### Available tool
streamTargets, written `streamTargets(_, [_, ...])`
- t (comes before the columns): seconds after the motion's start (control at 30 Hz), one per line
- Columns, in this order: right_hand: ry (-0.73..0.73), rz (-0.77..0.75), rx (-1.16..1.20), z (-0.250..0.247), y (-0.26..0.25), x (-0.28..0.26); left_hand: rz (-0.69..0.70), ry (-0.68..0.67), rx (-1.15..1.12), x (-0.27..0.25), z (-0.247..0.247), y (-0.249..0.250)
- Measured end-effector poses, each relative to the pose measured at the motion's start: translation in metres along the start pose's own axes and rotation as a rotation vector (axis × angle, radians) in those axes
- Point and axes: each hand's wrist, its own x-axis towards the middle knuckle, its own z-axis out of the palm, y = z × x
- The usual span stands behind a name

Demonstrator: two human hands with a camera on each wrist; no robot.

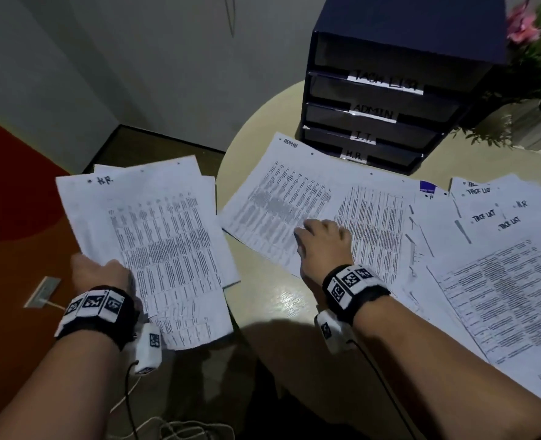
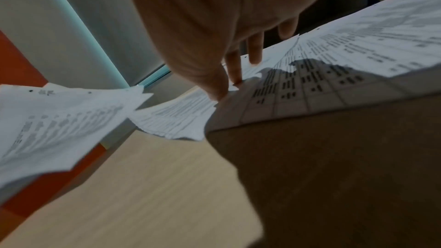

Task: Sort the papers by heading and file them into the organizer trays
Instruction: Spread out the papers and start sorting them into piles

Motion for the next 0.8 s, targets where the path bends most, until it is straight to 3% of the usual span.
streamTargets(0.27, [-0.157, -0.133, -0.02, -0.006, -0.004, 0.019, 0.083, -0.112, -0.017, -0.018, -0.01, 0.019])
streamTargets(0.37, [-0.119, -0.149, 0.033, -0.008, 0.001, 0.015, 0.12, -0.166, -0.079, -0.031, 0.005, 0.021])
streamTargets(0.43, [-0.051, -0.127, 0.211, -0.018, 0.0, 0.007, 0.144, -0.195, -0.099, -0.039, 0.013, 0.024])
streamTargets(0.47, [-0.059, -0.091, 0.355, -0.029, -0.002, 0.0, 0.164, -0.201, -0.111, -0.044, 0.016, 0.027])
streamTargets(0.57, [-0.229, 0.185, 1.104, -0.063, -0.001, -0.033, 0.255, -0.253, -0.157, -0.066, 0.026, 0.036])
streamTargets(0.6, [-0.276, 0.232, 1.211, -0.065, 0.006, -0.041, 0.279, -0.277, -0.176, -0.076, 0.03, 0.039])
streamTargets(0.67, [-0.289, 0.251, 1.23, -0.061, 0.017, -0.06, 0.297, -0.335, -0.197, -0.099, 0.041, 0.042])
streamTargets(0.8, [-0.1, 0.446, 1.141, -0.042, 0.051, -0.087, 0.304, -0.505, -0.259, -0.143, 0.075, 0.038])
